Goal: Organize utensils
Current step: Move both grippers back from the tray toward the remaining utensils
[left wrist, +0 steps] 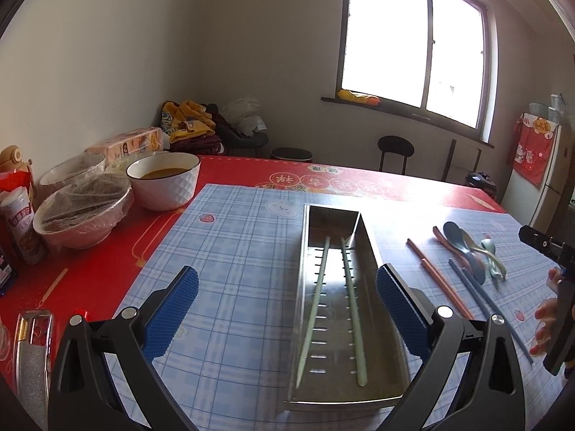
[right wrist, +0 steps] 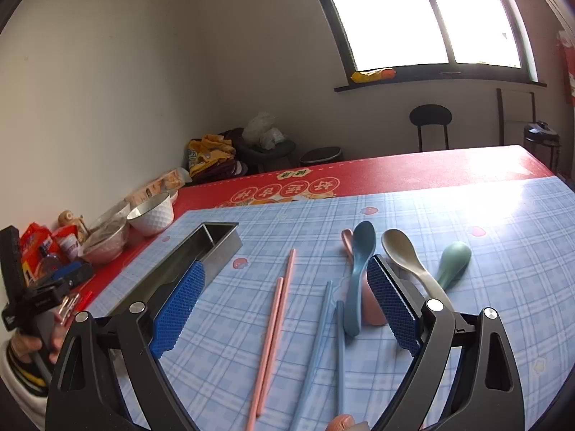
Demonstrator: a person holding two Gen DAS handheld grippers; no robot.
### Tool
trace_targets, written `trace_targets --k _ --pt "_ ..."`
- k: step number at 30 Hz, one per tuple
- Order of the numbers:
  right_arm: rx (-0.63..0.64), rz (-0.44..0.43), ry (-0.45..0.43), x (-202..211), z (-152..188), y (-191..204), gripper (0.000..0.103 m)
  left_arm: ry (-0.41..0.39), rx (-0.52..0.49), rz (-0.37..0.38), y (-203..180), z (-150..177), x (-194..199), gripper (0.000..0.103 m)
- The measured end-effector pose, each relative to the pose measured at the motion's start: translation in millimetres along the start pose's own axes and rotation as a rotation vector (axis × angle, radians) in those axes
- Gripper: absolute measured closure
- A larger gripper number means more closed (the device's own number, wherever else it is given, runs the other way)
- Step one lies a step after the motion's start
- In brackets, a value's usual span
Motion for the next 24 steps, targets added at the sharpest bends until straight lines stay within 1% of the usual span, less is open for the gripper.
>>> trace_targets --k 2,4,6,7,8,9,10,11,13,14,15,16,19,21,23,24 --pt "-0.001 -0.009 0.001 3 -3 -10 0.015 -0.015 -0.011 0.021 -21 -11 6 0.006" --pt "0.012 -0.017 0.019 4 -6 -17 0.015 -0.006 -0.018 0.052 -45 -17 6 0.006" --pt "0.039 0.036 0.015 3 -7 -23 0.015 0.015 -0.026 0.088 -70 -19 2 0.007" --pt "0.054 0.058 0.021 0 -8 -26 0.014 0.026 -0.036 0.099 -82 -18 -1 0.009" --pt "0.066 0.078 0.024 -2 -8 -29 0.014 0.039 -0.051 0.107 -95 -16 -6 0.013" --pt "0.075 0.094 0.023 -4 -8 -31 0.014 0.058 -0.067 0.110 -108 -14 -11 0.024" --pt "0.080 0.104 0.021 -6 -9 -33 0.014 0.082 -0.079 0.114 -119 -11 -17 0.030" --pt "0.080 0.109 0.019 -8 -9 -35 0.014 0.106 -0.084 0.125 -129 -8 -24 0.033" --pt "0.068 0.095 0.016 -12 -9 -40 0.014 0.155 -0.085 0.148 -144 -1 -39 0.049" --pt "0.058 0.087 0.016 -13 -8 -43 0.014 0.184 -0.085 0.154 -152 3 -47 0.053" --pt "0.051 0.078 0.017 -13 -7 -46 0.014 0.212 -0.081 0.165 -158 6 -54 0.062" --pt "0.045 0.072 0.021 -12 -6 -48 0.014 0.241 -0.076 0.176 -163 10 -62 0.068" --pt "0.020 0.055 0.015 -7 -7 -56 0.014 0.299 -0.066 0.185 -175 18 -82 0.075" --pt "-0.013 0.054 0.015 -3 -8 -63 0.014 0.321 -0.072 0.182 -182 22 -92 0.075" --pt "-0.046 0.081 0.035 -4 -6 -72 0.014 0.337 -0.082 0.179 -188 24 -99 0.077" --pt "-0.057 0.109 0.046 -5 -5 -76 0.014 0.341 -0.087 0.177 -191 25 -101 0.077"
Point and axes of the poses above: each gripper's, at about its wrist camera, not at the fingertips, and x roughly against the way its jaws point, y to its left, z to its underside, the point moved 2 cm from there along -x, roughly the way its jaws point, and after that the axes turned 6 degrees about -x, right-handed, at the moved point
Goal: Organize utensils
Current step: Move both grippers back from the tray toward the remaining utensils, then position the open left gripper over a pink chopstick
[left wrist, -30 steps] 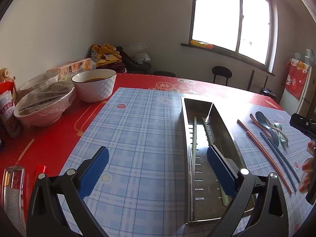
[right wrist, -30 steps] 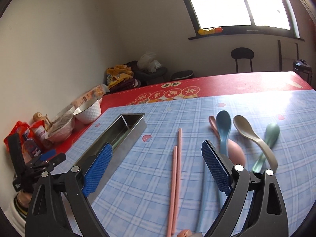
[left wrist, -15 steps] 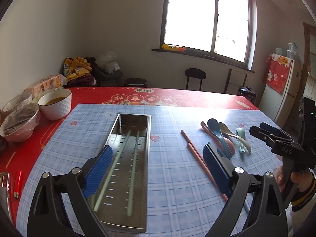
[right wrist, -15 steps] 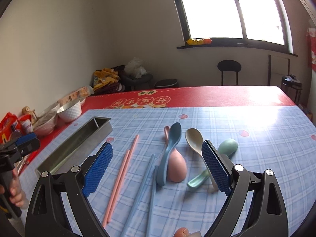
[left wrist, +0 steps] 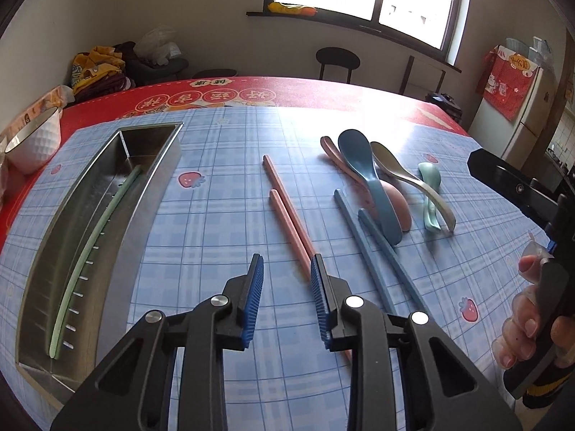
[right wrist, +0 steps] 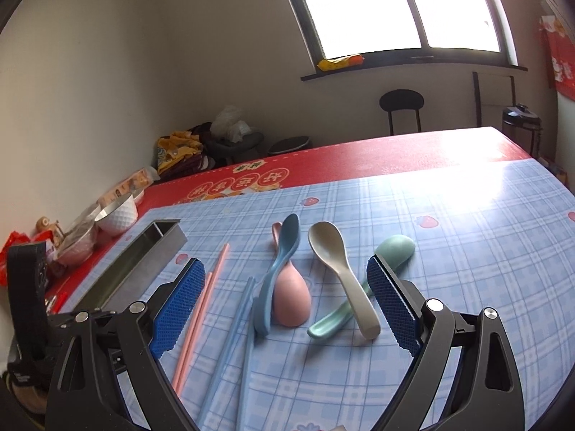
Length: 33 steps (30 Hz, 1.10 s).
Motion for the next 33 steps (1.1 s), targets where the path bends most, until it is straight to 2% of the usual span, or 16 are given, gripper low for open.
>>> trace_targets --k 3,5,17,27,30,33 --pt "-0.045 0.079 0.018 -4 0 -15 0.014 0.009 -0.011 -0.011 -5 -2 -7 0.080" --pt "-0.081 0.093 0.024 -5 -1 -23 0.014 0.015 -0.006 -0.014 -4 -3 -10 0.081" --pt "-0.116 0.100 -0.001 4 -4 -33 0.014 0.054 -0.003 -0.011 -10 -5 -24 0.084" --pt "-0.122 0.093 0.013 2 -4 -32 0.014 0.059 0.005 -0.014 -8 -3 -26 0.087" --pt "-0.126 0.094 0.017 1 -3 -32 0.014 0.075 -0.010 -0.032 -6 -1 -24 0.087" --pt "-0.135 0.088 0.024 0 -2 -32 0.014 0.095 0.012 -0.020 2 4 -23 0.087"
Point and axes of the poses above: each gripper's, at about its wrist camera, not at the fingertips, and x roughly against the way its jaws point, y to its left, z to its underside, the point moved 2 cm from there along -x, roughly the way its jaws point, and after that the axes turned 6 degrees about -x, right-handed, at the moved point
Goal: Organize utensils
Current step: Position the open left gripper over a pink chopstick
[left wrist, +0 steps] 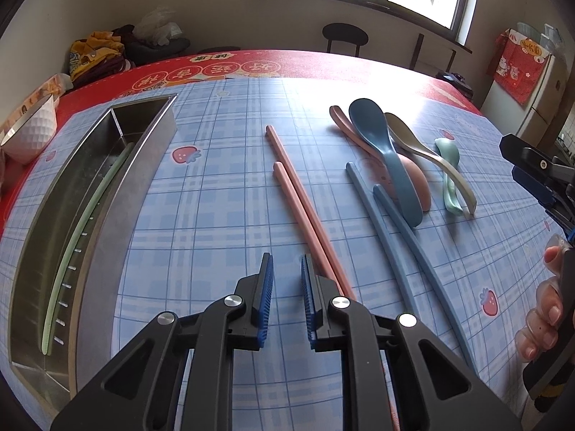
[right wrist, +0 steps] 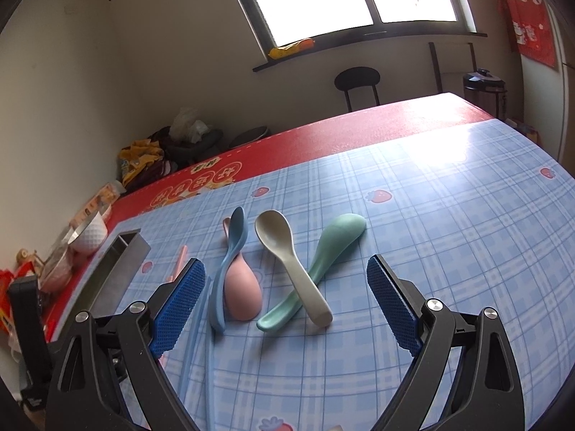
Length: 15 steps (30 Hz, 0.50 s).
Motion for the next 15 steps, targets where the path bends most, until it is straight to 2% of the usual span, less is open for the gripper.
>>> trace_targets --k 3,8,15 --pt "0.006 -0.002 -0.004 1 0 1 0.014 -0.007 0.034 0.036 2 0 6 0.087" --pt "0.003 0.000 0.000 -1 0 0 0.014 -0.020 0.002 0.063 -12 -5 8 0.087" --pt "-0.006 -0.004 0.005 -2 0 -1 0.014 0.007 0.022 0.050 -10 -2 0 0.087"
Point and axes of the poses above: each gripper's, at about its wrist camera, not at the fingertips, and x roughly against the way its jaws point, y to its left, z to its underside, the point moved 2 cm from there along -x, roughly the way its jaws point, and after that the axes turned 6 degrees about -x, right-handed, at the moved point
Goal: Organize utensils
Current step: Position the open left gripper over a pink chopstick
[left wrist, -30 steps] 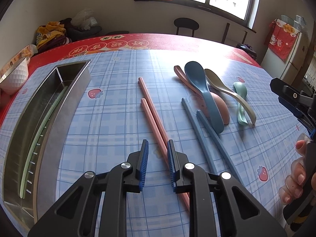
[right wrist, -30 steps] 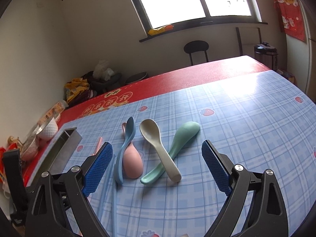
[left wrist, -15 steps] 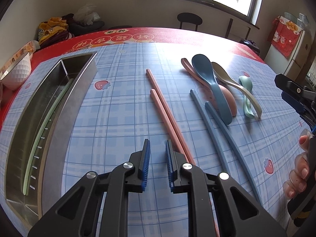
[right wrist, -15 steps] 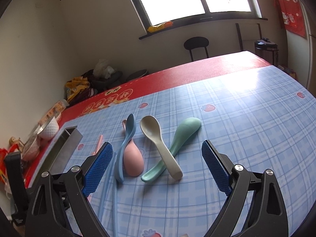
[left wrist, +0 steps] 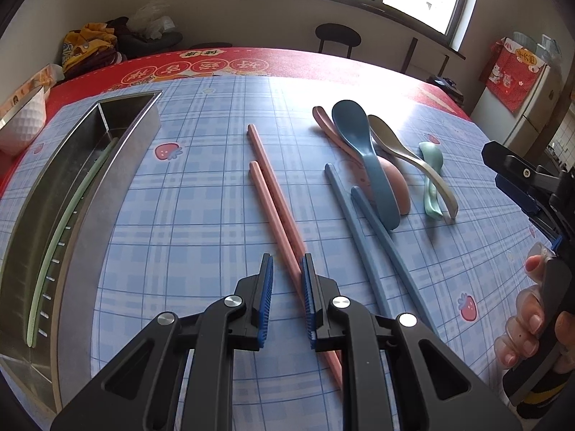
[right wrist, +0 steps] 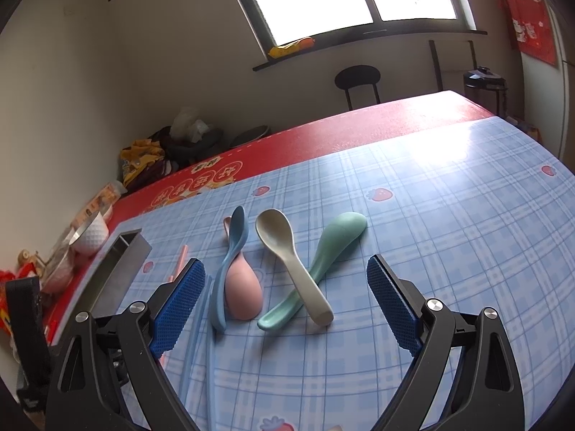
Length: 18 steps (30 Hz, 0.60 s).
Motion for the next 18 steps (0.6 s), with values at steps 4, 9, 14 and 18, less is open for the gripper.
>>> trace_targets --k 4,9,14,18 --pt "0.000 -0.004 0.003 0 0 0 0.014 0.004 -0.014 -0.007 -1 0 -1 0.087" --pt "-0.008 -0.002 0.005 -1 0 -2 0.014 0.002 -0.069 -0.053 -10 -4 -7 0.087" --pt "-0.023 0.002 0.012 -3 1 -6 0.014 -0.012 -0.094 -0.073 -10 -1 -6 0.088" --pt "-0.026 -0.023 0.010 -1 1 -6 0.014 -0.003 -0.142 -0.092 -8 4 -2 0.090"
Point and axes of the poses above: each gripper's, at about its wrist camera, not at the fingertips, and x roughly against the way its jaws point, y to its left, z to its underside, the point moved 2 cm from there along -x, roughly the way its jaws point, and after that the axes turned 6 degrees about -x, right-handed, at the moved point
